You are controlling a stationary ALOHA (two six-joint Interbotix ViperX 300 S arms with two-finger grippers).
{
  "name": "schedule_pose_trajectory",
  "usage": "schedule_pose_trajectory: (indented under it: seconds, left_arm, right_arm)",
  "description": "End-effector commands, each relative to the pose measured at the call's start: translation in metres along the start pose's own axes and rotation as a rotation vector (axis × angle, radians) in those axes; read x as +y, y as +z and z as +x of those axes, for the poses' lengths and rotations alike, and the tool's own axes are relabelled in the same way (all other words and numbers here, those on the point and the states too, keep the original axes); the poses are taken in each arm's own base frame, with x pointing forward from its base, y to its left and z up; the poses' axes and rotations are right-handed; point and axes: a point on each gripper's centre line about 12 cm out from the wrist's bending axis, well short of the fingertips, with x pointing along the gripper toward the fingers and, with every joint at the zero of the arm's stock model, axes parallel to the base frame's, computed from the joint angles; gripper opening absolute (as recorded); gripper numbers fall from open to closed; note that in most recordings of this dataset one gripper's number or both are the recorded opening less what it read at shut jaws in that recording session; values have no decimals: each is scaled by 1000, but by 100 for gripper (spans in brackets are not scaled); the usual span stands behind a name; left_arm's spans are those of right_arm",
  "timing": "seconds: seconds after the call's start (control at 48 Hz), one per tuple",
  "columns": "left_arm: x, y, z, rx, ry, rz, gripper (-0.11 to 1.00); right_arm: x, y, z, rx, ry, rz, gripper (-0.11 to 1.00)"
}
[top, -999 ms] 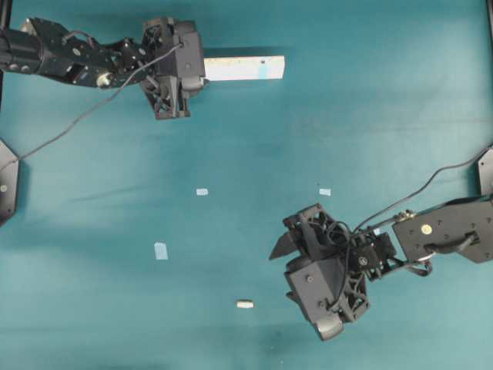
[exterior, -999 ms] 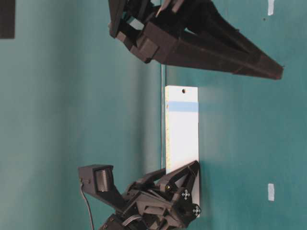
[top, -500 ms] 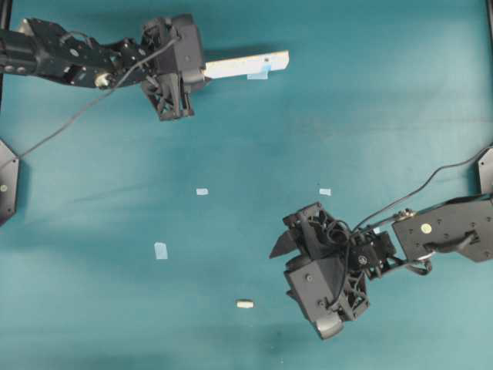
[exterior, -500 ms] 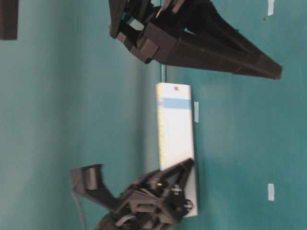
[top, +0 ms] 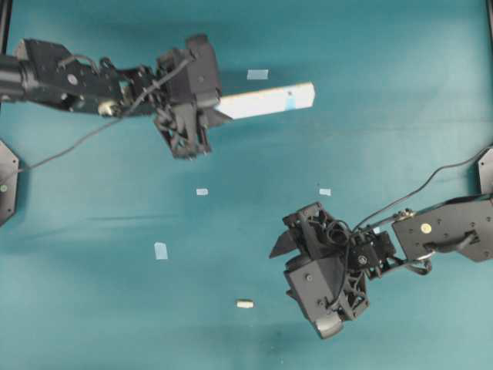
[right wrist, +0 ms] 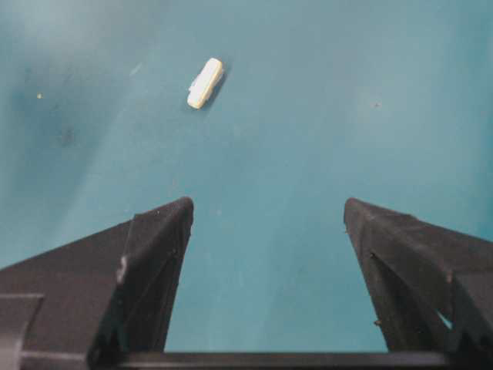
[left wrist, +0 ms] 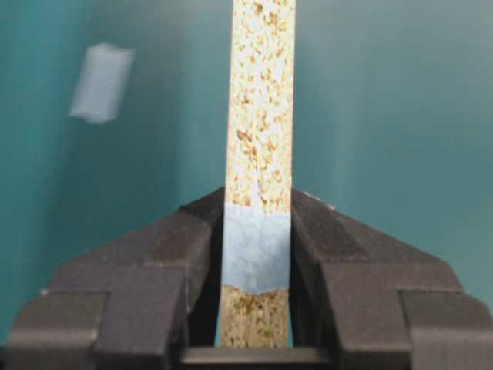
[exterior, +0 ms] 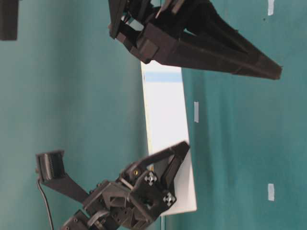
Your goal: Move the wooden board into place and insert the rod into its hole.
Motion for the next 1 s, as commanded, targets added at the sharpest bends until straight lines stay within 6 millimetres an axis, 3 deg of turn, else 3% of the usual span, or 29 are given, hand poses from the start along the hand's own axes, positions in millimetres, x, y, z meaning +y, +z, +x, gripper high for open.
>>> schedule_pose_trajectory:
  seconds: [0.0,0.208,0.458,0.978]
  left_arm:
    - [-12,20,1,-49,-22,-14,21]
    - [-47,32,16,-58,-85,4,21]
    - [-78,29,22,-46,-136,47,21]
    - [-87,11,22,8,-152,-40,21]
  right_arm:
    - [0,13,-4,-38,-1,-7,87]
    - [0,12,-4,-37,-2,-23,87]
    - [0,12,-4,-37,-2,-21,87]
    - [0,13,-4,-38,-2,-21,87]
